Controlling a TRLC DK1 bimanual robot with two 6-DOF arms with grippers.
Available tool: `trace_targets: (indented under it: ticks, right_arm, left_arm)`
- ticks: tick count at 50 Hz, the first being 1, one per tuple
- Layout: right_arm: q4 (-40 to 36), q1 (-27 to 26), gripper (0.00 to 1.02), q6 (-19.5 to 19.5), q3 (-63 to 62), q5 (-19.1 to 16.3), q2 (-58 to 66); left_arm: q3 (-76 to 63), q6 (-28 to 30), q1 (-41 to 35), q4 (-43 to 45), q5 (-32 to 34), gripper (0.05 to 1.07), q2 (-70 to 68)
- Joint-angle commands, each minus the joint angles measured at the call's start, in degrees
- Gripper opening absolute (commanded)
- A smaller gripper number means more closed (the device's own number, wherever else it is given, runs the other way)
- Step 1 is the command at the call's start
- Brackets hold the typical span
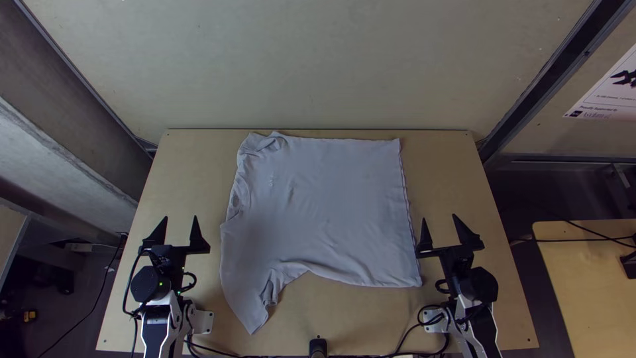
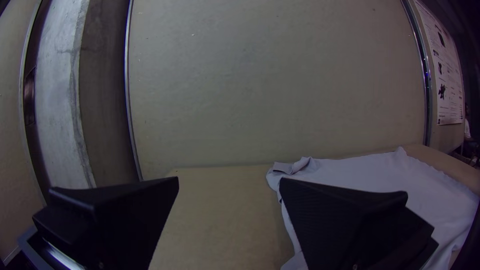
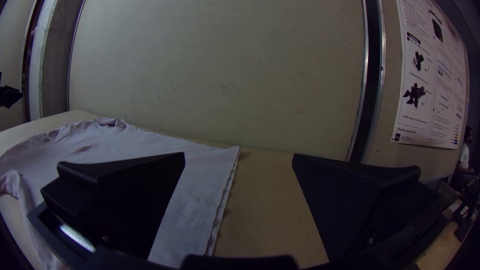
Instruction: Fold the t-shirt
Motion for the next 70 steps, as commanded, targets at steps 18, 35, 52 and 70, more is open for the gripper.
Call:
trace_targets:
  ticks: [18,35,52,70]
  right_arm:
    - [-0.88,0.26,0.99,0.57,-0.58,0.18,-0.1]
    - [-0.88,0.26,0.99,0.57,-0.58,0.18,-0.1]
    - [-0.88,0.79,0.99,1.27,-0.58,0.18,-0.19]
    - [-0.53,0.09,0.99,2.5,-0.58,0.44,-0.28]
  left_arm:
    - [-2.39,-0.77,0.21,-1.13,0.42,1.02,-0.36]
    - [-2.39,-0.77,0.21,-1.13,0.42,1.02,-0.36]
    - [-2.39,-2.18,-0.14,-1.13,0.59,1.02,-0.36]
    - [-2.39,-3.06,0.39,-1.13,0.24,1.02,-0.45]
